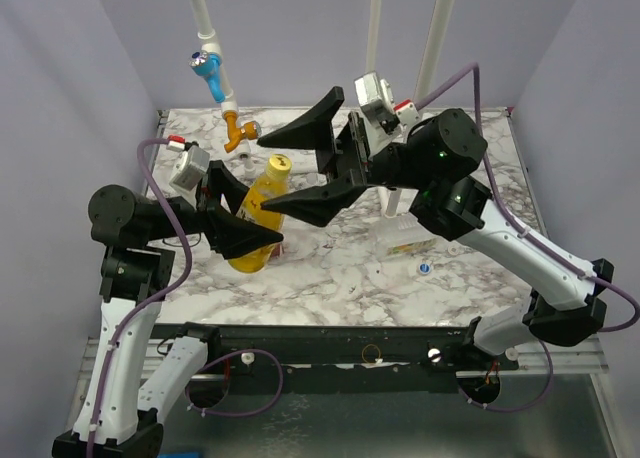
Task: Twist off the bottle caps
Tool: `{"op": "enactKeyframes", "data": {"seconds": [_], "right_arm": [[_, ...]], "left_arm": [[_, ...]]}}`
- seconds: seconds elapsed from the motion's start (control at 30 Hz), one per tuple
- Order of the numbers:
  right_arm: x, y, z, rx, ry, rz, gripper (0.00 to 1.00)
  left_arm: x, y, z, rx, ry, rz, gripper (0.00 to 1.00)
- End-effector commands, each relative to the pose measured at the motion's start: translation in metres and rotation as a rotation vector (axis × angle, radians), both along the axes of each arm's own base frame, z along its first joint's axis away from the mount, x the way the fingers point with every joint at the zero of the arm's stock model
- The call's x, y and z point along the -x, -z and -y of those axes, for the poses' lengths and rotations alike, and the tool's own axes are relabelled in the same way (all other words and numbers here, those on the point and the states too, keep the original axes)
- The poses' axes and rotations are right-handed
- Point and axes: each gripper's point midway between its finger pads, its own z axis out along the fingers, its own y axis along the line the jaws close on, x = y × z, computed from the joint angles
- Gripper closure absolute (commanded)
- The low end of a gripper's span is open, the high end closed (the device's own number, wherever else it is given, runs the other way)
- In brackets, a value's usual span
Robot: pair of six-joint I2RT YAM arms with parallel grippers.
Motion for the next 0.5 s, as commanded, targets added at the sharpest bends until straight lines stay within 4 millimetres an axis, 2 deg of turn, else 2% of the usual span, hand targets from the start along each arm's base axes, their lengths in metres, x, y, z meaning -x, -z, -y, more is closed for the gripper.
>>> {"op": "enactKeyframes", "data": {"seconds": [0.0, 0.07, 0.1, 0.2, 0.27, 0.37, 0.47], "right_arm": [[-0.053, -0.034, 0.013, -0.108, 0.323, -0.142, 0.03], [-0.068, -0.039, 0.011, -0.091, 0.391, -0.192, 0.02], [-0.074, -0.037, 0.009, -0.072, 0.414, -0.216, 0.05], [-0.097, -0.025, 0.000, 0.009, 0.508, -0.292, 0.18], [-0.109, -0.013, -0.006, 0.065, 0.558, -0.316, 0.21], [-0.115, 0.002, -0.016, 0.119, 0.567, -0.328, 0.21], [-0.113, 0.007, -0.022, 0.135, 0.542, -0.326, 0.24]], "left_arm": [[-0.036, -0.002, -0.005, 0.043, -0.212, 0.049, 0.95], [-0.046, -0.001, -0.010, 0.039, -0.288, 0.103, 0.95], [-0.052, 0.001, -0.012, 0.028, -0.323, 0.135, 0.95], [-0.067, 0.004, -0.021, 0.006, -0.430, 0.200, 0.95], [-0.077, 0.007, -0.027, -0.009, -0.487, 0.229, 0.95], [-0.087, 0.011, -0.033, -0.025, -0.552, 0.254, 0.95], [-0.094, 0.014, -0.037, -0.039, -0.588, 0.265, 0.95]]}}
